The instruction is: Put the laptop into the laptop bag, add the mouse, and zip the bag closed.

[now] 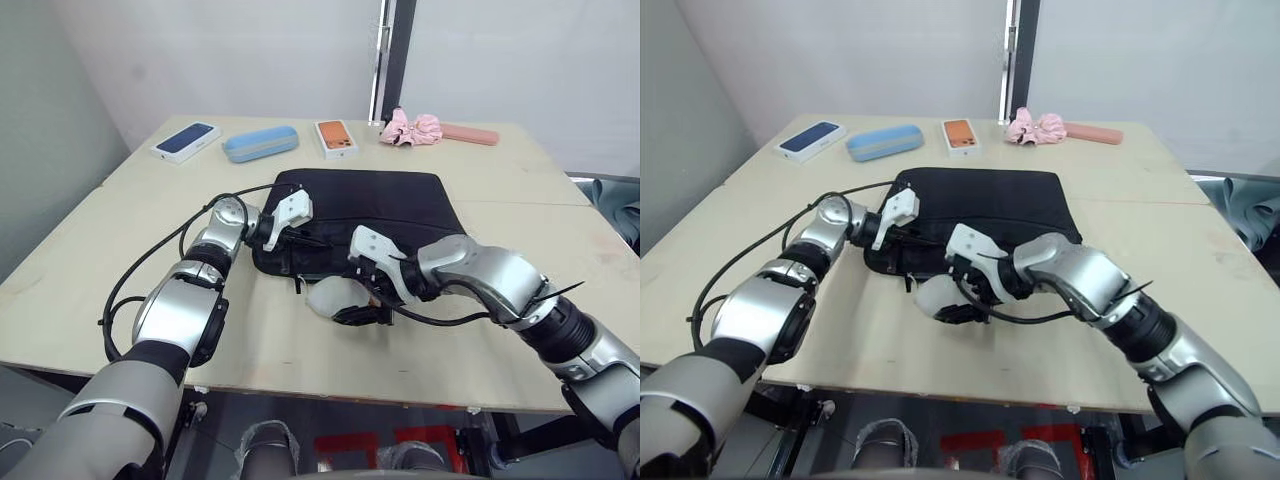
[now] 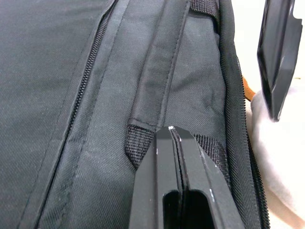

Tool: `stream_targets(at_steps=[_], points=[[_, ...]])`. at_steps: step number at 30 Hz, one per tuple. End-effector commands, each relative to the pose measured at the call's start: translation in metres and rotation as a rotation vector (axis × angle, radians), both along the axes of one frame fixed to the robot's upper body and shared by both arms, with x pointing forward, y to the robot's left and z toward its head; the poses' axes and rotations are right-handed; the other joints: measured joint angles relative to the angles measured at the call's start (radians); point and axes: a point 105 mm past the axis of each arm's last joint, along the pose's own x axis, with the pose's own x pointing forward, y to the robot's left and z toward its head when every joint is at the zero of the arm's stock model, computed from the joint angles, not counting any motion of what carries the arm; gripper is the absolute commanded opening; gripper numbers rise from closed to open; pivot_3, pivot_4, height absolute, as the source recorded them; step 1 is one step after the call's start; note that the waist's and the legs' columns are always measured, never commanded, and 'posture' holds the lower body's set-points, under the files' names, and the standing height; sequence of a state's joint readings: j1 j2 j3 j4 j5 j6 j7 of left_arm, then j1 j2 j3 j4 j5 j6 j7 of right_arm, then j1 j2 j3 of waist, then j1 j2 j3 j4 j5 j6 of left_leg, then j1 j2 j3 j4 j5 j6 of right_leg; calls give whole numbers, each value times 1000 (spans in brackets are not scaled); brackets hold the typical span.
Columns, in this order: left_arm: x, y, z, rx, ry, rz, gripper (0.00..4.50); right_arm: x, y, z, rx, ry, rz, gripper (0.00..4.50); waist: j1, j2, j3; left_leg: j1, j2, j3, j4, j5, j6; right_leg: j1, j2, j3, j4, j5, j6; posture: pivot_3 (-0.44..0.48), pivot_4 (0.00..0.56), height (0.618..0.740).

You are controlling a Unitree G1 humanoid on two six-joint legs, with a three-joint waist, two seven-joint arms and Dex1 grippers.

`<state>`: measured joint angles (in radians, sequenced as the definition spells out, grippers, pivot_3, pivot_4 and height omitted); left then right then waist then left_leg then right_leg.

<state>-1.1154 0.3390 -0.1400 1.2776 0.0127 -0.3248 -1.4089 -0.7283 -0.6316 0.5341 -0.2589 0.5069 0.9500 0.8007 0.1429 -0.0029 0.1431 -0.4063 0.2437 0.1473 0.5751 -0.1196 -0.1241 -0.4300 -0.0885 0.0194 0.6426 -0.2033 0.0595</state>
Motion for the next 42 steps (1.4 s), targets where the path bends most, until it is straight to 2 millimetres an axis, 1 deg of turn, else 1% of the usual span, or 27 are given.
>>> stream_targets(at_steps=[1,4,5,8,9,10,13,14,17,20,22,25,27,29,32,35,37,41,42], points=[[-1,8,-6,23,12,18,0,5,5,-2,-10,-12,2,4242,-1,0,0,0,0,0,0,0,0,0,0,0,0,0,0,0,150,740],[-1,8,-8,23,15,23,0,3,7,-7,-16,-1,11,3352,-2,0,0,1,0,0,0,0,0,1,0,0,0,0,0,0,150,740],[0,9,-9,21,21,31,0,5,8,-8,-20,3,-2,2946,-2,0,0,1,0,0,0,0,0,0,0,0,0,0,0,0,150,740],[-1,9,-15,24,41,47,0,-1,6,-11,-34,24,33,1900,-2,0,0,1,0,0,0,0,0,1,0,0,0,0,0,0,150,740],[-2,10,-18,28,48,50,0,-2,5,-11,-33,28,35,1598,-3,0,0,1,0,0,0,0,0,1,0,0,0,0,0,0,150,740],[-3,11,-21,31,60,53,0,-3,3,-10,-32,28,34,1186,-3,0,0,1,0,0,0,0,0,1,0,0,0,0,0,0,150,740],[-5,13,-27,43,76,59,0,-2,-1,-6,-25,28,21,146,-3,0,0,3,0,0,0,0,0,2,0,0,0,0,0,0,150,740],[-6,13,-29,47,78,57,0,-2,-3,-5,-19,28,16,32,-3,0,0,4,0,0,0,0,0,3,0,1,0,0,0,0,150,740],[-7,12,-34,46,92,60,0,-3,-13,1,2,28,-26,32,-2,0,0,6,0,0,0,0,0,6,0,1,0,0,0,0,150,740],[-9,12,-40,48,100,66,0,-8,-30,8,6,21,-67,32,1,0,0,7,0,0,0,0,0,8,-1,1,-1,0,0,0,150,740],[-11,14,-48,70,107,70,0,-15,-48,16,10,15,-115,32,4,0,0,8,0,0,0,0,0,9,-1,0,-1,0,0,0,150,740],[-13,17,-57,108,106,82,0,-22,-69,23,-6,-4,-180,32,5,0,-1,11,0,0,-1,0,0,11,-1,0,-2,0,0,0,150,740],[-13,18,-60,120,104,89,0,-25,-75,26,-13,-11,-201,32,4,0,-1,17,0,1,-3,0,0,15,-1,1,-3,0,1,0,150,740],[-13,18,-60,122,103,90,0,-27,-76,26,-12,-11,-206,32,3,0,-3,24,0,2,-6,-1,0,22,-2,2,-5,-1,1,0,150,740],[-11,19,-63,160,87,101,0,-36,-89,33,-27,-29,-246,32,5,0,-4,25,0,2,-7,-1,0,22,-3,3,-6,-1,1,0,150,740],[-11,20,-64,168,82,102,0,-39,-91,34,-28,-30,-255,32,4,0,-6,24,-1,2,-8,-1,0,22,-3,3,-8,-1,1,0,150,740],[-12,18,-64,164,91,91,0,-42,-109,34,-59,-31,-310,32,6,1,-7,24,-1,2,-8,-1,0,23,-4,3,-9,-1,2,0,150,740],[-14,17,-67,184,87,71,0,-43,-158,38,-160,-51,-458,32,10,1,-8,24,-4,2,-13,-1,0,26,-5,3,-16,-1,4,0,150,740],[-14,17,-67,185,84,70,0,-43,-165,39,-177,-55,-473,32,9,1,-8,24,-5,2,-14,-1,1,26,-5,3,-17,-1,5,0,150,740]])
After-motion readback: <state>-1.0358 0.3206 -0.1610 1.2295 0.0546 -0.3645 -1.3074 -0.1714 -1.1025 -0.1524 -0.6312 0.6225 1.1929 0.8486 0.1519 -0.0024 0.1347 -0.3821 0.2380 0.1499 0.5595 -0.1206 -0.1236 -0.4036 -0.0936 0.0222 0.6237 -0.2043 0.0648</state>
